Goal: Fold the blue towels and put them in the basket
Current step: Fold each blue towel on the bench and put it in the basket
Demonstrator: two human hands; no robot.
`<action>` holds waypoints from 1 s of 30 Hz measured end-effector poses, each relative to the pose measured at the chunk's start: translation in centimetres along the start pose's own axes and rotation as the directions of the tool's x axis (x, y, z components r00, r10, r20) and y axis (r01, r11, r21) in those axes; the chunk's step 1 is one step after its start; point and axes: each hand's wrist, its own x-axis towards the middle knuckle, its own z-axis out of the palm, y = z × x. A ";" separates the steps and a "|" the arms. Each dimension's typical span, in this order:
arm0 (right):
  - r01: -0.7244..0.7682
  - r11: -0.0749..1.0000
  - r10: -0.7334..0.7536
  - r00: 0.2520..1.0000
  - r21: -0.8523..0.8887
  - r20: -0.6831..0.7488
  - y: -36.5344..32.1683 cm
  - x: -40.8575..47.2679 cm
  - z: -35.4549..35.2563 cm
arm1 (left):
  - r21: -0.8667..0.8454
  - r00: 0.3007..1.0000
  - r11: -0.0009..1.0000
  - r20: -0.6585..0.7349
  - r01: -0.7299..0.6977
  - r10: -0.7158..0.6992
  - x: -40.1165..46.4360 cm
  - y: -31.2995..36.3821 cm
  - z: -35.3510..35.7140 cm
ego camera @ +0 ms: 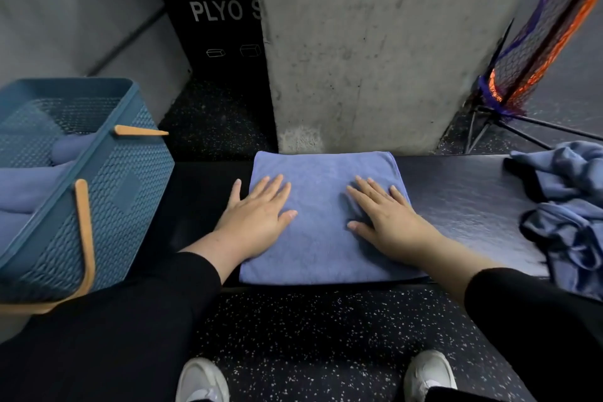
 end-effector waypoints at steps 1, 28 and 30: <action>0.059 0.998 -0.060 0.997 -0.004 -0.045 -0.2 -0.6 -0.1 | 0.001 1.000 1.000 -0.028 -0.001 0.001 -0.2 0.2 -0.4; -0.109 0.899 0.147 0.987 0.425 -0.058 1.7 -10.5 -5.5 | -0.624 0.998 0.781 -0.044 0.006 -0.042 -11.3 -2.1 -2.9; -0.109 0.853 0.165 0.984 0.511 -0.066 1.7 -10.5 -6.4 | -0.714 0.998 0.700 -0.046 0.001 -0.049 -11.4 -2.1 -3.9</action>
